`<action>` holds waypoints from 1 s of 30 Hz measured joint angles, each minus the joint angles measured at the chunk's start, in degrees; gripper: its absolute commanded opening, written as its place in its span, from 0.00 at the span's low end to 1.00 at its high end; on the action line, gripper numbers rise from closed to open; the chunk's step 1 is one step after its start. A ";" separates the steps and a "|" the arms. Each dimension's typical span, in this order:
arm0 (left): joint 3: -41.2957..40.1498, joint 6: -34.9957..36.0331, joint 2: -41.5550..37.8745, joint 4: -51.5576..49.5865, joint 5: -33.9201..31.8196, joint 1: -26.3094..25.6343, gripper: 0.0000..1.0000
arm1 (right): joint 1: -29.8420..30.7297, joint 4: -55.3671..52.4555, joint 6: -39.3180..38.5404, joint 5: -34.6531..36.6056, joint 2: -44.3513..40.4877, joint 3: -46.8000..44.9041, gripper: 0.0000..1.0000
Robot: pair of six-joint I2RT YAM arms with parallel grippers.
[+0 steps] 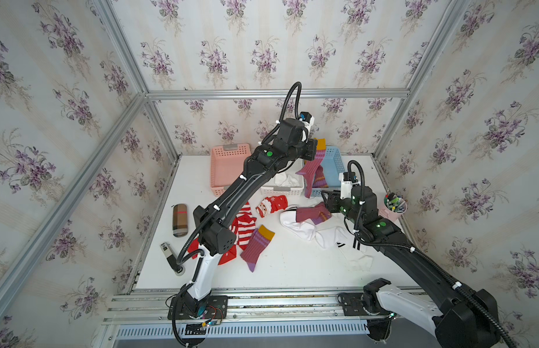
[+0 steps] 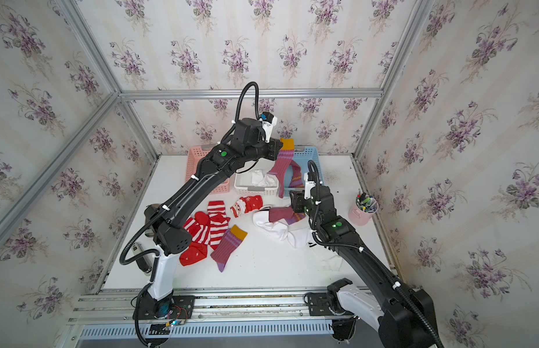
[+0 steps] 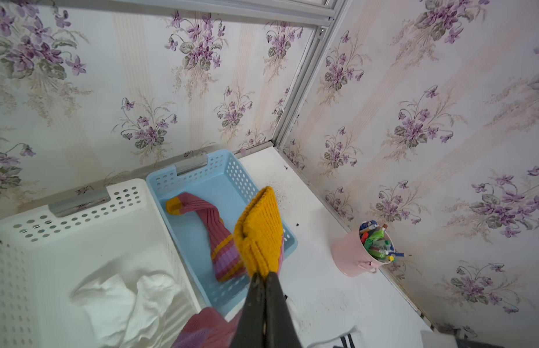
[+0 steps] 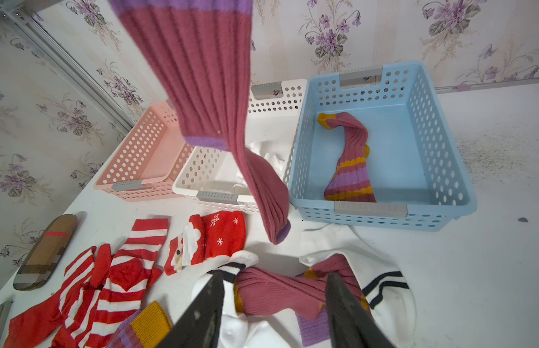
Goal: Sort the socks into the basket by color
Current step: Place the sock in the bin.
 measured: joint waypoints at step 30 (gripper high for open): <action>5.51 -12.81 26.69 44.57 6.88 3.19 0.03 | 0.00 -1.73 2.36 2.12 -0.81 -3.56 0.55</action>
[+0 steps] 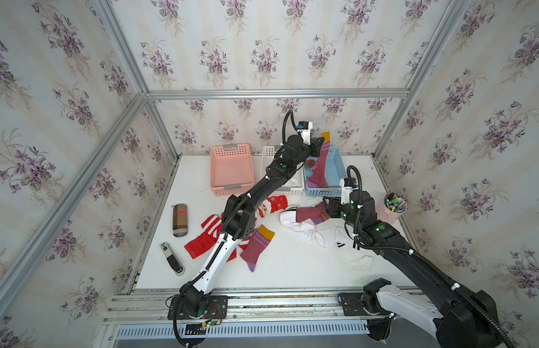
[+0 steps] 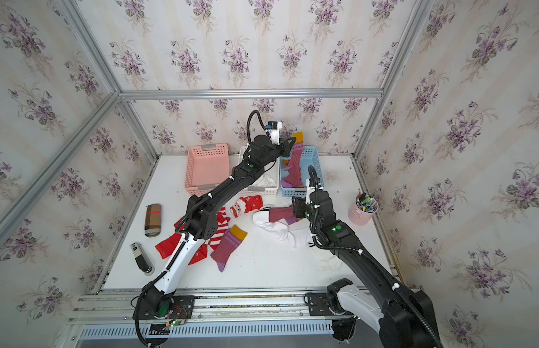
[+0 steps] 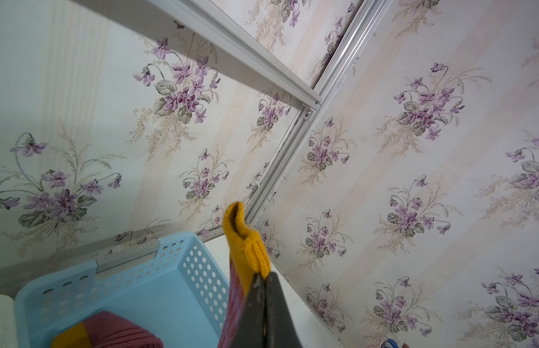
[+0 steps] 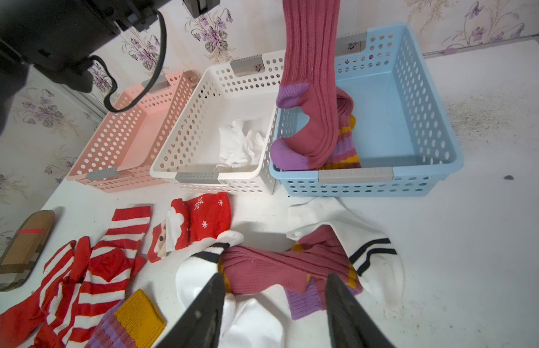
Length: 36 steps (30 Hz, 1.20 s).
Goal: Sort the socks into the basket by color
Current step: Place the sock in the bin.
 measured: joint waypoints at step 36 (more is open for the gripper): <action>-27.76 -0.33 -17.07 4.76 -0.20 1.44 0.97 | -0.02 -0.85 1.44 0.52 2.36 1.03 0.56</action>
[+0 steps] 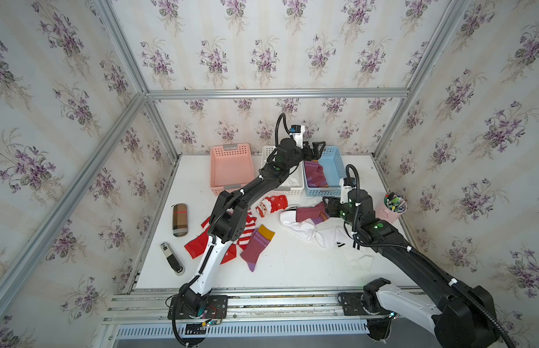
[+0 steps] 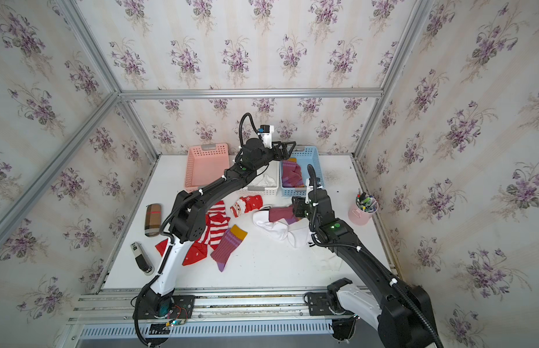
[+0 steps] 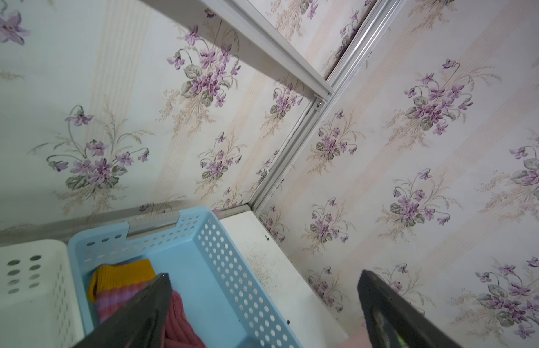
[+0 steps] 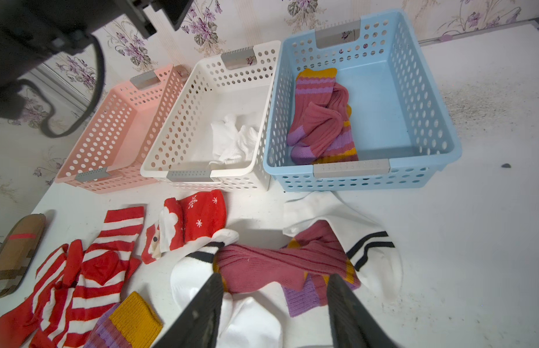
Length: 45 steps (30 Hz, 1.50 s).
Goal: Sort the socks into the basket by color
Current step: Place the sock in the bin, then pick up the sock at the center of the board.
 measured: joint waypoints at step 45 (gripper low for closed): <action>-62.12 9.31 -55.32 -27.17 -19.87 -0.87 0.98 | 0.07 3.21 4.33 3.10 29.73 6.16 0.60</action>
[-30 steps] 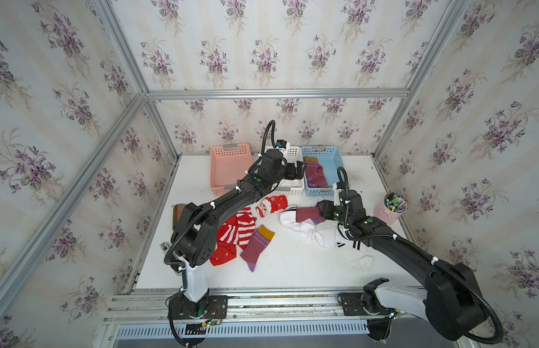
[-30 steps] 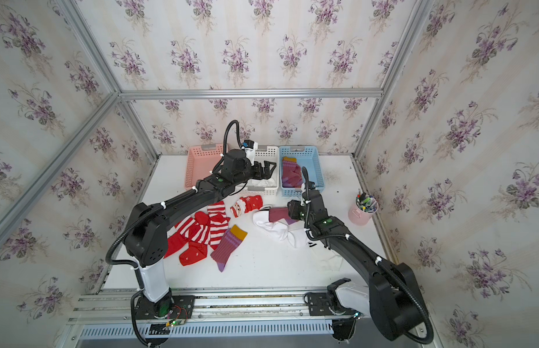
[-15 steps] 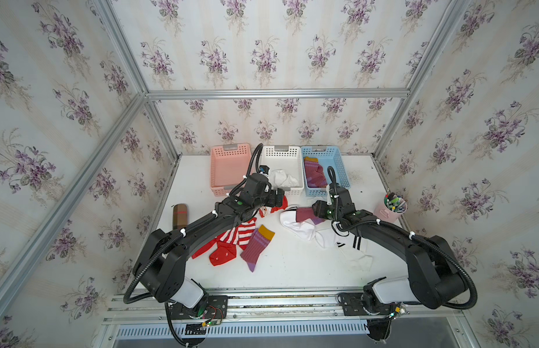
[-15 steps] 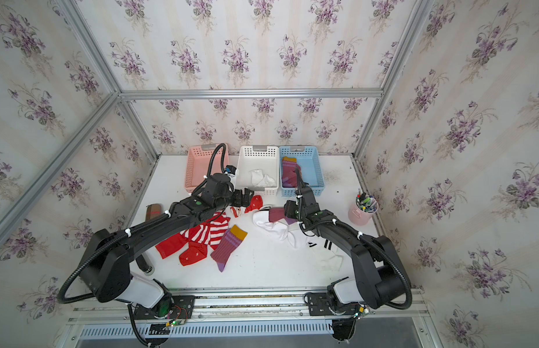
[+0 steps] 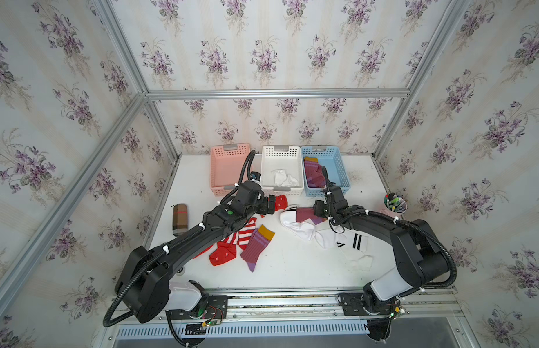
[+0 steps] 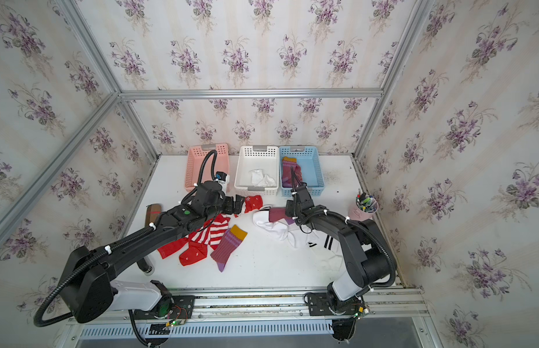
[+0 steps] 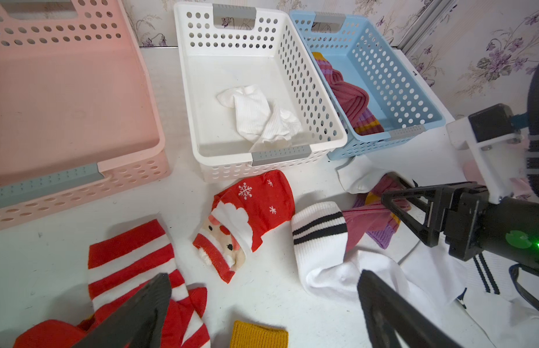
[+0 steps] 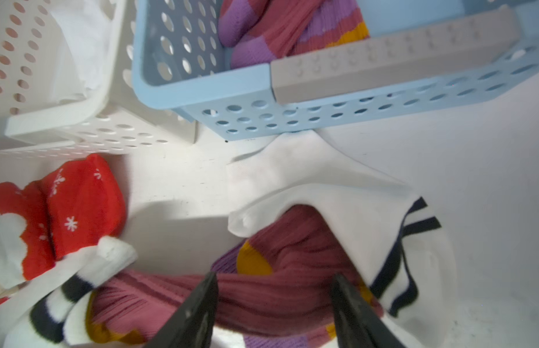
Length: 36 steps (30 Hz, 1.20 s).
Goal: Sort the socks into the basket by color
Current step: Pick up the sock at the center of the board.
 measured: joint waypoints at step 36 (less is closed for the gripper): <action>-0.24 -0.17 -3.67 -3.19 0.04 -0.92 0.99 | 0.04 -0.50 -0.17 -6.34 -12.87 2.73 0.15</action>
